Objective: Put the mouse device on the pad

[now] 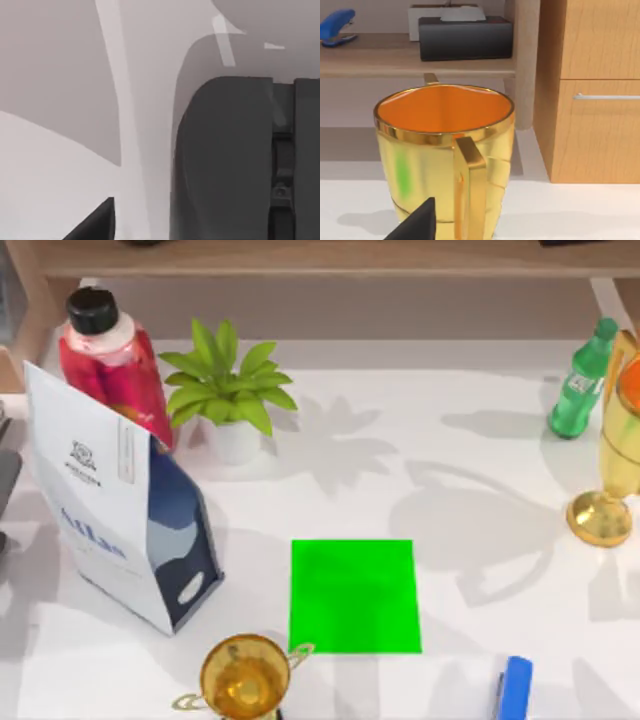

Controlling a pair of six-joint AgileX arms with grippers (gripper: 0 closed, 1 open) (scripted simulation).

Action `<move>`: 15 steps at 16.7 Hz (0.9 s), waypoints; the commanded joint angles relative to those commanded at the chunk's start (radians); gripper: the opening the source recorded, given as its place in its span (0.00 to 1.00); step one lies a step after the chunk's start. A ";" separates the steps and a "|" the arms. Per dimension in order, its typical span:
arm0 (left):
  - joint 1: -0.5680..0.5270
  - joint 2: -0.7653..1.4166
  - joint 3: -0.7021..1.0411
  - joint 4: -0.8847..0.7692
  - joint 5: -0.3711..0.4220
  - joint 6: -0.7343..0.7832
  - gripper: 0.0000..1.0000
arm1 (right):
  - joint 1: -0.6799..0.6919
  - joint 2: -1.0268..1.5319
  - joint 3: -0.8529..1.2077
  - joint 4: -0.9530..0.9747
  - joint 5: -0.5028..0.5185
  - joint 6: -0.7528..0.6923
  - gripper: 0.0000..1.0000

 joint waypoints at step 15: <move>0.030 0.091 -0.033 0.125 0.001 0.030 0.55 | 0.000 0.000 0.000 0.000 0.000 0.000 1.00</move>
